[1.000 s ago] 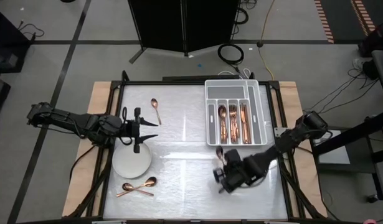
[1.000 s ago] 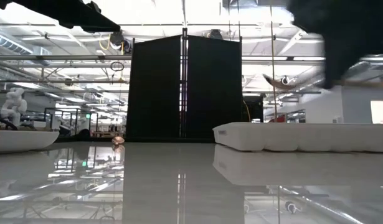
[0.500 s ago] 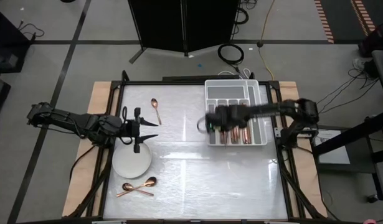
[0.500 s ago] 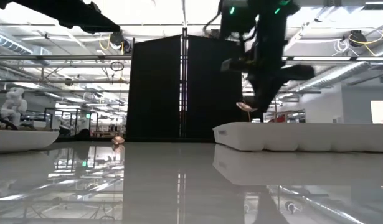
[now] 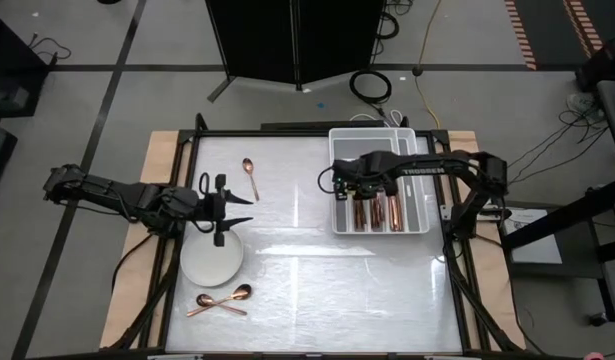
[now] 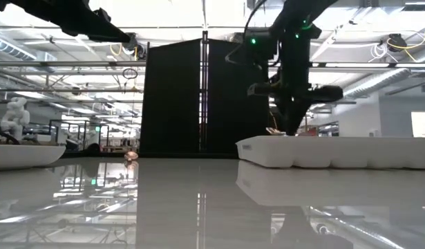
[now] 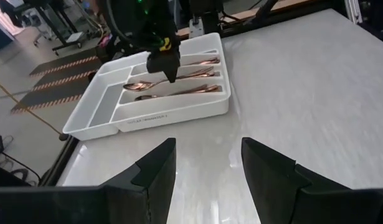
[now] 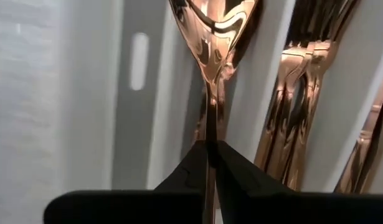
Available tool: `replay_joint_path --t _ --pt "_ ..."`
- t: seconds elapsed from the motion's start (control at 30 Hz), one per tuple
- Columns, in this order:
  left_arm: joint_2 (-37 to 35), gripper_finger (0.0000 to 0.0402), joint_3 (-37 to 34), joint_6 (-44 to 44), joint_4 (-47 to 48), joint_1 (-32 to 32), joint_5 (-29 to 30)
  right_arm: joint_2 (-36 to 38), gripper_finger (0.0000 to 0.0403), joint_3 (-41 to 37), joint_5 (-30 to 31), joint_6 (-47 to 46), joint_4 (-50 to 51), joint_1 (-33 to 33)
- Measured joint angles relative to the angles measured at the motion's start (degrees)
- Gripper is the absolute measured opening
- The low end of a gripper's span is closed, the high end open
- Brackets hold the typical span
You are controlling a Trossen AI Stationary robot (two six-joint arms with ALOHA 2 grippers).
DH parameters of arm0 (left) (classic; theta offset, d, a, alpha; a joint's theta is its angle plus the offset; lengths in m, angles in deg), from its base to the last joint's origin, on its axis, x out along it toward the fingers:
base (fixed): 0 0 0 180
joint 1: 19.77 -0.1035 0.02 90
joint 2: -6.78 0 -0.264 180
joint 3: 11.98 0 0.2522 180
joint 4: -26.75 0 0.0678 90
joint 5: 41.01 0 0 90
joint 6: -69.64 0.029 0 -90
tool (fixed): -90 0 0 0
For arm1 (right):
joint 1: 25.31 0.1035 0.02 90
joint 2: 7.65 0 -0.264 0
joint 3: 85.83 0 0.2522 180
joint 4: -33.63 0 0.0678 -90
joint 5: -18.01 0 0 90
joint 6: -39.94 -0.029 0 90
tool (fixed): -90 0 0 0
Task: Sort silverware
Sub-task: Put the bronze spoon into the silverware tray
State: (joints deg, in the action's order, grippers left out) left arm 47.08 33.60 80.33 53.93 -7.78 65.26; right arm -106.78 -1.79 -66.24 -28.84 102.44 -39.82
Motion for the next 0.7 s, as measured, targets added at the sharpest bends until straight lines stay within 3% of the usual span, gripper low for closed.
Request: replay_joint_path --t 0.33,0.7 --pt "0.0 0.0183 0.0 -1.4 0.0 0.0 0.0 -0.3 0.0068 -6.6 -0.1 -1.7 -6.3 -0.1" --pt "0.0 0.0183 0.0 -1.3 0.0 0.0 0.0 -0.1 0.0130 -6.9 -2.0 0.5 -9.0 -0.5"
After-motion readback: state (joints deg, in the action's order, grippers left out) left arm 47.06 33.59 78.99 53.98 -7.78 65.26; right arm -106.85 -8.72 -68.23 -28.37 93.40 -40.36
